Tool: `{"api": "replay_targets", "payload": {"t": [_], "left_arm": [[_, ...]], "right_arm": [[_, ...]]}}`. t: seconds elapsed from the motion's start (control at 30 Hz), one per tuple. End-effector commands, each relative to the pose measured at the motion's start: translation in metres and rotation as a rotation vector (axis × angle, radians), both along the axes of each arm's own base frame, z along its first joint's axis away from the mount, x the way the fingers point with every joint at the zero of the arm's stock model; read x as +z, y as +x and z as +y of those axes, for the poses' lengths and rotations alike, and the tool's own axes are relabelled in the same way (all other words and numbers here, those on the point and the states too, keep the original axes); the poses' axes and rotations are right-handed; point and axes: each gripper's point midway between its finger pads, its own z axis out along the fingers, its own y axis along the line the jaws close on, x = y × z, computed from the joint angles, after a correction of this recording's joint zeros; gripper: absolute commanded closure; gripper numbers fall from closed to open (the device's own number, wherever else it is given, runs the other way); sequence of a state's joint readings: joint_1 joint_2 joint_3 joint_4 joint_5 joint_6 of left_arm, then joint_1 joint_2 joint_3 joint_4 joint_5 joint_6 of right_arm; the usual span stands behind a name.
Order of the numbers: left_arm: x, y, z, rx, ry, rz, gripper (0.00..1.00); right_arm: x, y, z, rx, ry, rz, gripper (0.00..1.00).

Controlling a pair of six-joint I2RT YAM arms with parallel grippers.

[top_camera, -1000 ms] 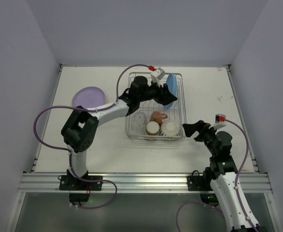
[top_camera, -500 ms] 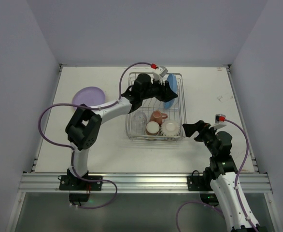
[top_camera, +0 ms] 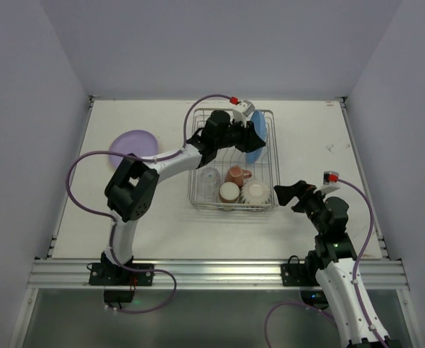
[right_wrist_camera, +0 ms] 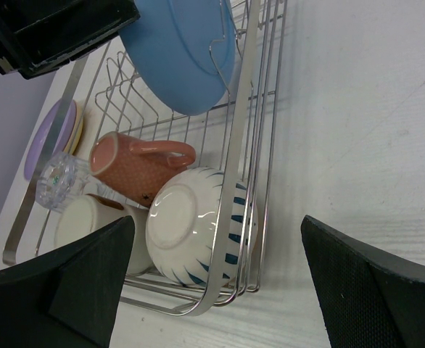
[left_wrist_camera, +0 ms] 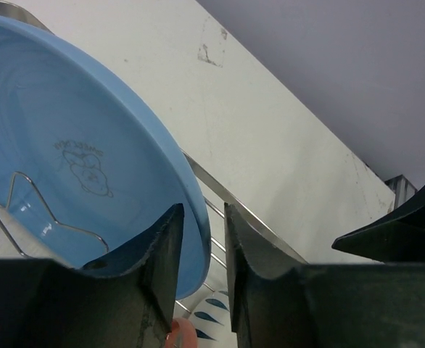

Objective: Unload the mixed dishes from the dish rack

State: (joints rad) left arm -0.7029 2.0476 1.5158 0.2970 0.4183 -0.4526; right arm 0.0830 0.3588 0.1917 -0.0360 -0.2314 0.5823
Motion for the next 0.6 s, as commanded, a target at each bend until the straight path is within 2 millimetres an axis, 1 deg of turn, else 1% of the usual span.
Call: {"api": "replay_targets", "payload": {"t": [0.0, 0.03, 0.1, 0.13, 0.2, 0.4, 0.43, 0.5, 0.53, 0.57], "left_arm": [[0.021, 0.003, -0.006, -0.010, -0.021, -0.042, 0.70], [0.022, 0.002, -0.006, -0.010, -0.022, -0.043, 0.78], [0.024, 0.002, -0.005, -0.011, -0.024, -0.048, 0.85], [0.026, 0.002, -0.004, -0.010, -0.025, -0.052, 0.93], [0.028, 0.000, -0.004, -0.019, -0.026, -0.063, 0.99], [0.043, -0.004, -0.001, -0.029, -0.029, -0.088, 1.00], [0.050, -0.006, 0.000, -0.031, -0.035, -0.097, 1.00], [0.057, -0.009, 0.002, -0.037, -0.042, -0.105, 1.00], [0.068, -0.011, 0.004, -0.039, -0.053, -0.117, 1.00], [0.073, -0.013, 0.005, -0.047, -0.060, -0.121, 1.00]], "right_arm": [[0.017, 0.002, 0.004, 0.032, -0.003, -0.055, 0.01], [0.017, 0.002, 0.004, 0.032, -0.004, -0.054, 0.01], [0.016, 0.002, 0.004, 0.032, -0.005, -0.053, 0.01], [0.016, 0.002, 0.005, 0.033, -0.004, -0.052, 0.01], [0.016, 0.002, 0.005, 0.033, -0.004, -0.052, 0.01], [0.017, 0.002, 0.005, 0.033, -0.004, -0.054, 0.01], [0.017, 0.002, 0.005, 0.033, -0.004, -0.052, 0.01], [0.017, 0.002, 0.004, 0.032, -0.004, -0.054, 0.01], [0.017, 0.002, 0.005, 0.033, -0.005, -0.053, 0.01], [0.016, 0.002, 0.004, 0.032, -0.004, -0.051, 0.01]]}}
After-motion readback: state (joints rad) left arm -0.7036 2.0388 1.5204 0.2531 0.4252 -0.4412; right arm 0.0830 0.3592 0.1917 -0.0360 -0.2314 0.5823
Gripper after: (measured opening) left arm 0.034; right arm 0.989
